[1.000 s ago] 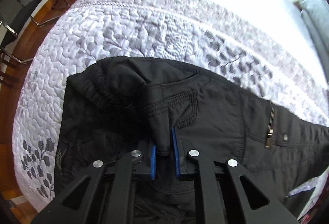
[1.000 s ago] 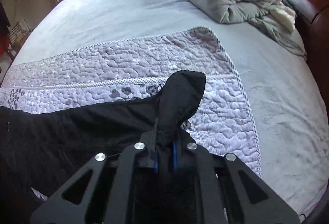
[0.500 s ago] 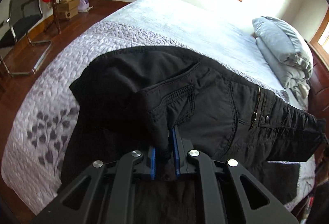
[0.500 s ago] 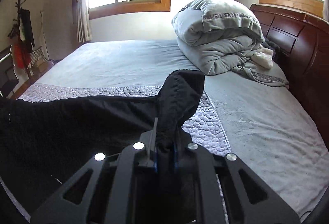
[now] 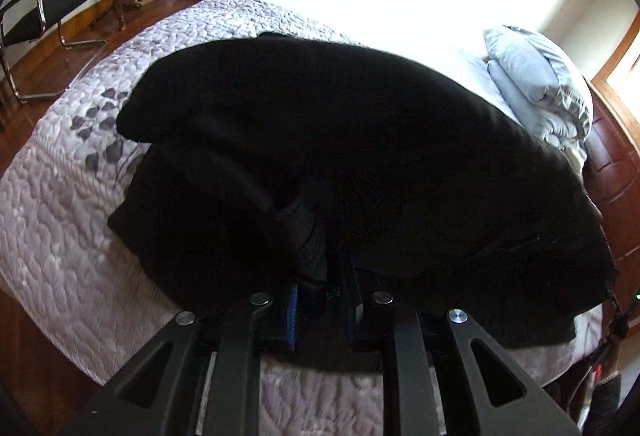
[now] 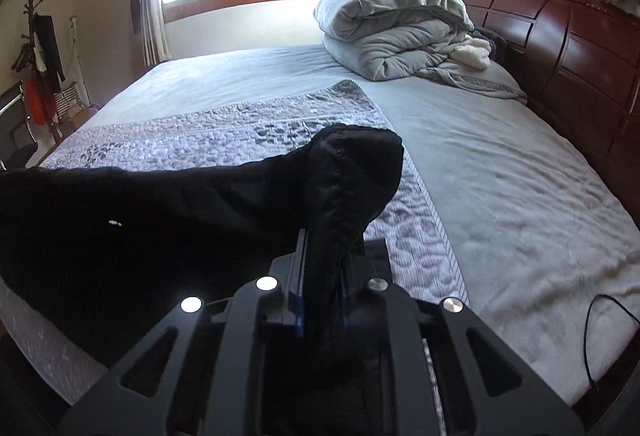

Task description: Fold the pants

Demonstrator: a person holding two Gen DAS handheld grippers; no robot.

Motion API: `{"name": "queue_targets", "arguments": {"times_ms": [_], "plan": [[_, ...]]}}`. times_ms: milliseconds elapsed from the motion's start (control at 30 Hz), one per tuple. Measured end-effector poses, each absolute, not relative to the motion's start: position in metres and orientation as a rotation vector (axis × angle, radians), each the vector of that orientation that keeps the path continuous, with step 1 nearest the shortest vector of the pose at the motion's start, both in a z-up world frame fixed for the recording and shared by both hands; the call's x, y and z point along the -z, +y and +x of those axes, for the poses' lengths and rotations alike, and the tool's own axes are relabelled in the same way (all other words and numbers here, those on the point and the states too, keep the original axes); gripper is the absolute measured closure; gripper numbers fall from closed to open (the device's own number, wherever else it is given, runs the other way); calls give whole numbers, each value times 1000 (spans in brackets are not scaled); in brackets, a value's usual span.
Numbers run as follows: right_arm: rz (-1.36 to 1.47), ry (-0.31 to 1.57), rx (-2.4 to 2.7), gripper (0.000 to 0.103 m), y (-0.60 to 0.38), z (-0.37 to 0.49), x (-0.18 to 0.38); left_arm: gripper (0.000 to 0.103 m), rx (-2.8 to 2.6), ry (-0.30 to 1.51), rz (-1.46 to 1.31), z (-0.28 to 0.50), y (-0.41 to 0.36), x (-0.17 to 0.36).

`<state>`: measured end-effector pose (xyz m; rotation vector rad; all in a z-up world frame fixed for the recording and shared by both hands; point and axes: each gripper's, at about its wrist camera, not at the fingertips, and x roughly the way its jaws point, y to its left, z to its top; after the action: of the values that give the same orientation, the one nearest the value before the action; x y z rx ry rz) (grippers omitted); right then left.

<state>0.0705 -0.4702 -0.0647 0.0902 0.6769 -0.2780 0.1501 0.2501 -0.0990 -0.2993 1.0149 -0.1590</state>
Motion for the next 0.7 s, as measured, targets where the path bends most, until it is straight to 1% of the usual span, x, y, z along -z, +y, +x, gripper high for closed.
{"name": "queue_targets", "arguments": {"times_ms": [33,67,100,133,167,200,233,267,300,333,367,400,500,600,633,700], "plan": [[92,679,286,90,-469,63,70,83,154,1016,-283,145,249,103],[97,682,293,83,-466,57,72,80,150,1019,-265,139,247,107],[101,688,310,71,-464,51,75,78,147,1029,-260,135,247,111],[98,690,330,62,-462,45,76,71,145,1034,-266,131,248,113],[96,691,345,46,-461,40,77,62,136,1036,-275,123,251,115],[93,694,350,44,-460,36,77,58,125,1032,-281,116,254,116],[92,700,351,44,-458,31,78,49,121,1022,-292,109,256,114],[94,707,346,42,-455,27,79,38,128,1007,-314,98,260,112],[97,715,340,37,-452,23,79,34,132,1006,-326,91,262,110],[98,725,336,35,-448,19,80,30,141,1013,-339,83,263,110],[97,736,333,30,-445,16,81,30,165,1020,-368,75,264,110],[99,745,328,27,-442,13,82,30,184,1023,-397,70,266,111],[114,776,314,26,-431,5,87,28,277,1025,-535,55,270,116],[161,796,299,25,-426,-2,93,26,338,987,-694,49,278,118],[180,799,294,25,-425,-5,95,24,343,977,-729,53,278,115],[208,794,294,25,-423,-10,95,20,284,1001,-714,61,277,115]]}}
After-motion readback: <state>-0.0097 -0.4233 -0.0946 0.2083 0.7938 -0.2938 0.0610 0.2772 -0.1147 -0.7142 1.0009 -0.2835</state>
